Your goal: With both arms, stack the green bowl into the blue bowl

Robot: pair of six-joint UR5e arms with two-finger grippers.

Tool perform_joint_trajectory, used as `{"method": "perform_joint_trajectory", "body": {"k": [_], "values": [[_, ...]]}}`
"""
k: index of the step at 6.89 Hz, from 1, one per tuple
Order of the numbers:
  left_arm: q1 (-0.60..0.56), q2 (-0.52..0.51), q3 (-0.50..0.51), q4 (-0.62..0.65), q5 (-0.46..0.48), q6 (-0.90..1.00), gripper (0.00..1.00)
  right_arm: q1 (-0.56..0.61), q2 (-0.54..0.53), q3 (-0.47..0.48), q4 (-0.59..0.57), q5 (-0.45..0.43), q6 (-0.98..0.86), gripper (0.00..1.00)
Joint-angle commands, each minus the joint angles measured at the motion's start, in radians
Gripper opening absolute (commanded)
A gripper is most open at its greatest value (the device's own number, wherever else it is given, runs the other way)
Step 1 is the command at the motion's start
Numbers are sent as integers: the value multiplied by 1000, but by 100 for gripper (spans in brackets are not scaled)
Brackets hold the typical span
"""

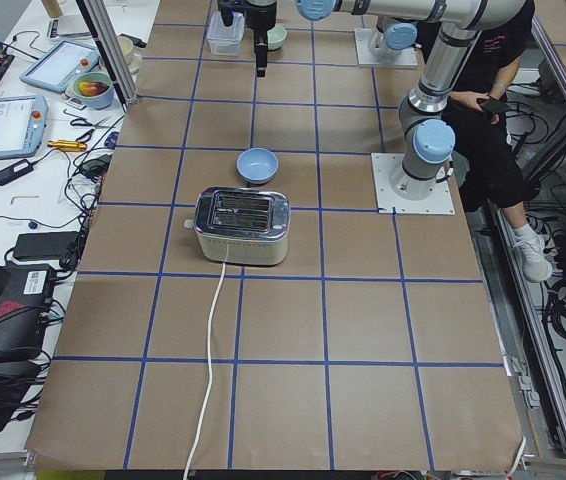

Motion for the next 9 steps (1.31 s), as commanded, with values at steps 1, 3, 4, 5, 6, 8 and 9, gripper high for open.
{"method": "perform_joint_trajectory", "body": {"k": [1, 3, 4, 5, 6, 8, 9], "values": [[12, -11, -39, -15, 9, 16, 100, 0, 0, 0, 6, 0, 26, 100], [14, -91, -250, 287, 0, 23, 100, -1, 0, 0, 14, 0, 25, 100], [14, -152, -318, 397, 1, 20, 100, -16, 11, 2, 0, -1, -8, 100], [14, -207, -360, 483, 4, 22, 100, -64, 26, 5, -23, -6, -68, 99], [14, -262, -368, 519, 30, 22, 100, -173, 69, 29, -37, 11, -138, 95], [14, -348, -386, 536, 49, 22, 99, -320, 141, 131, -241, 8, -234, 100], [13, -375, -386, 589, 47, 28, 49, -329, 164, 202, -297, 12, -275, 100]]}}
